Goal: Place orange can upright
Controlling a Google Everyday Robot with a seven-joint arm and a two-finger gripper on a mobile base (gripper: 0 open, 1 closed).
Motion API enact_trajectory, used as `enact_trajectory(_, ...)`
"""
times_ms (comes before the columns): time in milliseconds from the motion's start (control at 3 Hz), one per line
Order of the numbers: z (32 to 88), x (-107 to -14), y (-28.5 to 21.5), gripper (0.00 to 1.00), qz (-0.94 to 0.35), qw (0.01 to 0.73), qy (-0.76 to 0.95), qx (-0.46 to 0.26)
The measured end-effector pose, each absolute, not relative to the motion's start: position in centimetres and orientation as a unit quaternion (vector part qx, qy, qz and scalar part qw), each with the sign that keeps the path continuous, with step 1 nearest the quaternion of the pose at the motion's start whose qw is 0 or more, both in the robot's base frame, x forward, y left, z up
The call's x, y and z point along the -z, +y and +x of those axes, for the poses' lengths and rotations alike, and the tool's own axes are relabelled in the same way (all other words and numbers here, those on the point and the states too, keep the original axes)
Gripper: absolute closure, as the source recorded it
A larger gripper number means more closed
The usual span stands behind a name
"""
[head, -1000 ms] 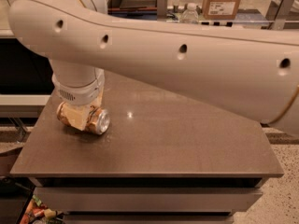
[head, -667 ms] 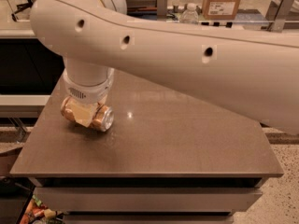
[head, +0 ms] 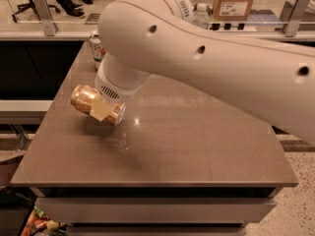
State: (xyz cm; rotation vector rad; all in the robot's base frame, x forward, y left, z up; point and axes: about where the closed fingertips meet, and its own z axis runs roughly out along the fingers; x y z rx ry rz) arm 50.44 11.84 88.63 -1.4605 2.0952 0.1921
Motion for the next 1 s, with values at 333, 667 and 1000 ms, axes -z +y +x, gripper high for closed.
enact_trajectory(333, 50.9, -89.4, 11.1, 1.0, -0.538, 0.349, 0.758, -0.118)
enact_trajectory(667, 51.7, -90.8, 11.5, 1.0, -0.512, 0.418, 0.731, -0.169)
enact_trajectory(1000, 52.2, -92.9, 12.4, 1.0, -0.488, 0.477, 0.697, -0.22)
